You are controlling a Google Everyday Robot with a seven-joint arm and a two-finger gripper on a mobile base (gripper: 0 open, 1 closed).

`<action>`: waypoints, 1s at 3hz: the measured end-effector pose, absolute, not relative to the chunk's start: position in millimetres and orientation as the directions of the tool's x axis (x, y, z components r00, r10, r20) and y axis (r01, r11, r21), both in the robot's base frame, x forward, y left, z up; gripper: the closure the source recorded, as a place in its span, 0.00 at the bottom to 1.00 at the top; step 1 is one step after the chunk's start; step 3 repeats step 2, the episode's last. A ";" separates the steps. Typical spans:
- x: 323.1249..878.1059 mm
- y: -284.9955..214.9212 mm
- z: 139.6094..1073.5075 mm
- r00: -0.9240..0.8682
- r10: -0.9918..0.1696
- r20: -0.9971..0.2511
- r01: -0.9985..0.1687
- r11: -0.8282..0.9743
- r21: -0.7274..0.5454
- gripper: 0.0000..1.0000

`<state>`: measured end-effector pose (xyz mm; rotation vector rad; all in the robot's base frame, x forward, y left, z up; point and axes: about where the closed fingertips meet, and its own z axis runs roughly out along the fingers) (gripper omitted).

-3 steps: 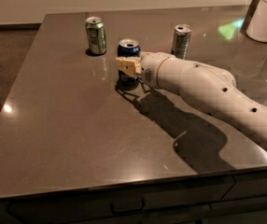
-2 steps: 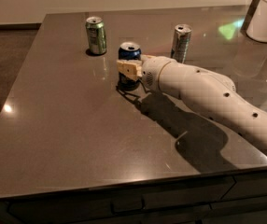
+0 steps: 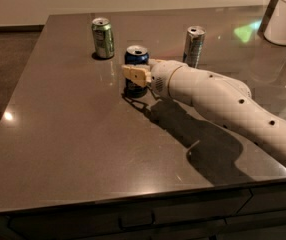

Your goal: Place pepsi can upright

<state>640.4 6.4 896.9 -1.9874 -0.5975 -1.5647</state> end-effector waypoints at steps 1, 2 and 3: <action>640.2 7.9 897.1 0.229 0.016 0.973 0.639 -0.757 -0.138 0.00; 640.1 8.0 897.1 0.229 0.016 0.973 0.639 -0.757 -0.138 0.00; 640.1 8.0 897.1 0.229 0.016 0.973 0.639 -0.757 -0.138 0.00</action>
Offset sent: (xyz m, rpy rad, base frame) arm -0.0002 0.0015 0.0002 -0.0001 -0.0003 0.0023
